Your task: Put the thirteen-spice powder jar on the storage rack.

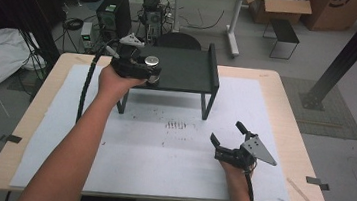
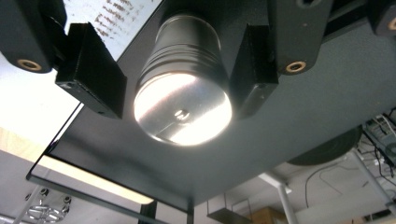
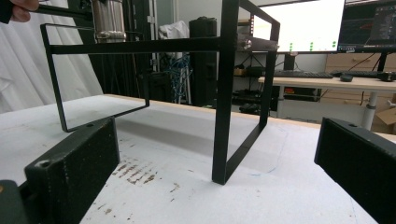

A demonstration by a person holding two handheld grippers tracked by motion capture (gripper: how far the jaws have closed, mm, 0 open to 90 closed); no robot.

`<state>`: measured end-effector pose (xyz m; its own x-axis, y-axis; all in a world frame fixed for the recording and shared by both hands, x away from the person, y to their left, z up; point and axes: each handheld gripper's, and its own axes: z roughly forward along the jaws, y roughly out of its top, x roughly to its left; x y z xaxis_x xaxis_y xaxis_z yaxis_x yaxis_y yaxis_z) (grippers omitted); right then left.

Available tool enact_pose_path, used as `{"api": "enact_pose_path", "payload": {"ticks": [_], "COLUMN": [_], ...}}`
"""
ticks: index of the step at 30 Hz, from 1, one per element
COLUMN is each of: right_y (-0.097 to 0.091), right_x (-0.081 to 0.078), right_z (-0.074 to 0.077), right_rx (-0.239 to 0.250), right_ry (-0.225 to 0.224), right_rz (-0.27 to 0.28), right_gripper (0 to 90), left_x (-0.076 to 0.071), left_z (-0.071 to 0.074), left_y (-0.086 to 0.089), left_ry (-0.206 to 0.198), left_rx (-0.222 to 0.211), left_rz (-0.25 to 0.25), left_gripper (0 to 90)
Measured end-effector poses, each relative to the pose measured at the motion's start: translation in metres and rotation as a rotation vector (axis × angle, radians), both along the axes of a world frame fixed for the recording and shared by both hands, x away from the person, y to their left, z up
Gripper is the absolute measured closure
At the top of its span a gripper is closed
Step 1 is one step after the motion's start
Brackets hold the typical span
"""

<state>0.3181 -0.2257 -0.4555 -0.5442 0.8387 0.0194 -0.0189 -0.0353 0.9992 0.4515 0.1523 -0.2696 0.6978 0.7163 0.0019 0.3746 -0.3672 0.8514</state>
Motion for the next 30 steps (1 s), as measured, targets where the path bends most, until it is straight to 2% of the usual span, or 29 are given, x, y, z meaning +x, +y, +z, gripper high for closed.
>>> {"api": "enact_pose_path", "payload": {"ticks": [2,7,17,23,27,30], "right_y": [0.0,0.0,0.0,0.001,0.001,0.001], "right_x": [0.0,0.0,0.0,0.0,0.0,0.0], "right_z": [0.0,0.0,0.0,0.0,0.0,0.0], "right_rx": [0.0,-0.001,-0.003,-0.006,-0.006,-0.007], "right_ry": [0.0,-0.001,-0.002,-0.004,-0.004,-0.003], "right_rz": [0.0,0.0,0.0,0.0,0.0,0.0], "right_gripper": [0.0,0.0,0.0,0.0,0.0,0.0], "left_x": [-0.001,-0.007,-0.018,-0.023,-0.031,-0.034], "left_z": [0.001,0.008,0.017,0.023,0.023,0.023], "left_y": [0.0,0.004,0.008,0.016,0.025,0.03], "left_ry": [-0.004,-0.044,-0.066,-0.058,-0.078,-0.082], "left_rx": [-0.002,-0.019,-0.043,-0.088,-0.128,-0.142], "left_rz": [0.0,-0.002,-0.005,0.009,0.019,0.022], "left_gripper": [36.1,34.7,32.0,25.7,23.7,22.3]}}
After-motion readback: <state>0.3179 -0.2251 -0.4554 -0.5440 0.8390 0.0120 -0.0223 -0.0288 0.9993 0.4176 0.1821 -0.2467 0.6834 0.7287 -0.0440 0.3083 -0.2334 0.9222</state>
